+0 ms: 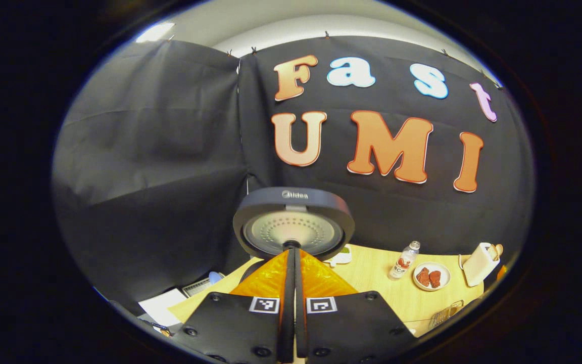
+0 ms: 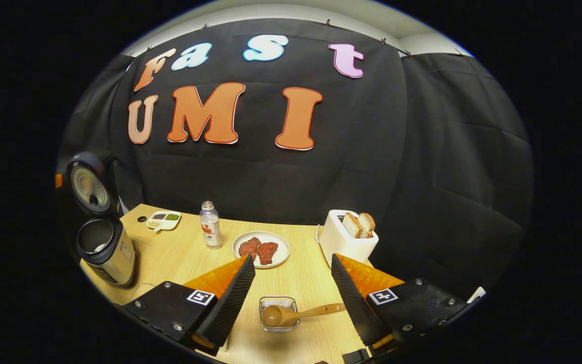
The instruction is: Close the left gripper, press the button to open the rice cooker; take a wooden spoon from the chopstick holder with the right hand, scoop a spoonful of rice and pour it into the rice cooker, then put the wooden spoon back into the chopstick holder.
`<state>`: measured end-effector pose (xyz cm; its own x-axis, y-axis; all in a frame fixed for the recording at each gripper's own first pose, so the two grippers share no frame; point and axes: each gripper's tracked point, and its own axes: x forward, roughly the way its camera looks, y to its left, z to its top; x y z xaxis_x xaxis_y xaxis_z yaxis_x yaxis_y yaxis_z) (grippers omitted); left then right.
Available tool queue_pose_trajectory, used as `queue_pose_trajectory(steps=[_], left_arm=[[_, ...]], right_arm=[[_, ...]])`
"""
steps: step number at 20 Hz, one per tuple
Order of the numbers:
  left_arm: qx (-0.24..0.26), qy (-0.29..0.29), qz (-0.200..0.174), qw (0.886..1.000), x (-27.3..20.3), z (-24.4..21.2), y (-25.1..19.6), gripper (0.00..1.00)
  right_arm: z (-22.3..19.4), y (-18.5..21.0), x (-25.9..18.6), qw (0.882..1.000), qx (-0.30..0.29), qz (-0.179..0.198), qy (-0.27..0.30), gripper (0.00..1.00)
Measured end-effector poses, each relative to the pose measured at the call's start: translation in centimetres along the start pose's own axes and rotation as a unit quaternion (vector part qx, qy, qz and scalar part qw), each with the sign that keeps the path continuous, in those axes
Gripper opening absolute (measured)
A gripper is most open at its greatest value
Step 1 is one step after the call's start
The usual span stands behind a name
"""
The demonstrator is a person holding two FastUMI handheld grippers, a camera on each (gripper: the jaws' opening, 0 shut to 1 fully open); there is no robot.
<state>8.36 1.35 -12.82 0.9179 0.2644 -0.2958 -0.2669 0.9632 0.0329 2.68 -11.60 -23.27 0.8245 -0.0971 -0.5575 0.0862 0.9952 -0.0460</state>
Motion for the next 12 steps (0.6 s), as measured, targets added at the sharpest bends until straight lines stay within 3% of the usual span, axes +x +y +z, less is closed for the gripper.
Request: queue_pose_trajectory(steps=[1,5,11,12], left_arm=[[0.007,-0.014,-0.001,1.000,-0.5,0.8,-0.3,0.10],[0.039,-0.057,-0.011,0.998,-2.4,2.6,-1.9,0.44],[0.044,-0.095,-0.014,0.994,-4.8,3.5,-3.6,0.91],[0.044,-0.100,-0.013,0.994,-5.1,3.4,-3.9,0.91]], right_arm=[[-0.3,-0.2,0.3,1.000,0.002,0.000,0.005,0.95],[-1.7,-0.8,1.3,1.000,0.006,-0.004,0.023,0.95],[-3.8,-3.1,2.1,0.999,0.019,-0.016,0.046,0.95],[-4.1,-3.4,2.2,0.998,0.022,-0.018,0.048,0.95]])
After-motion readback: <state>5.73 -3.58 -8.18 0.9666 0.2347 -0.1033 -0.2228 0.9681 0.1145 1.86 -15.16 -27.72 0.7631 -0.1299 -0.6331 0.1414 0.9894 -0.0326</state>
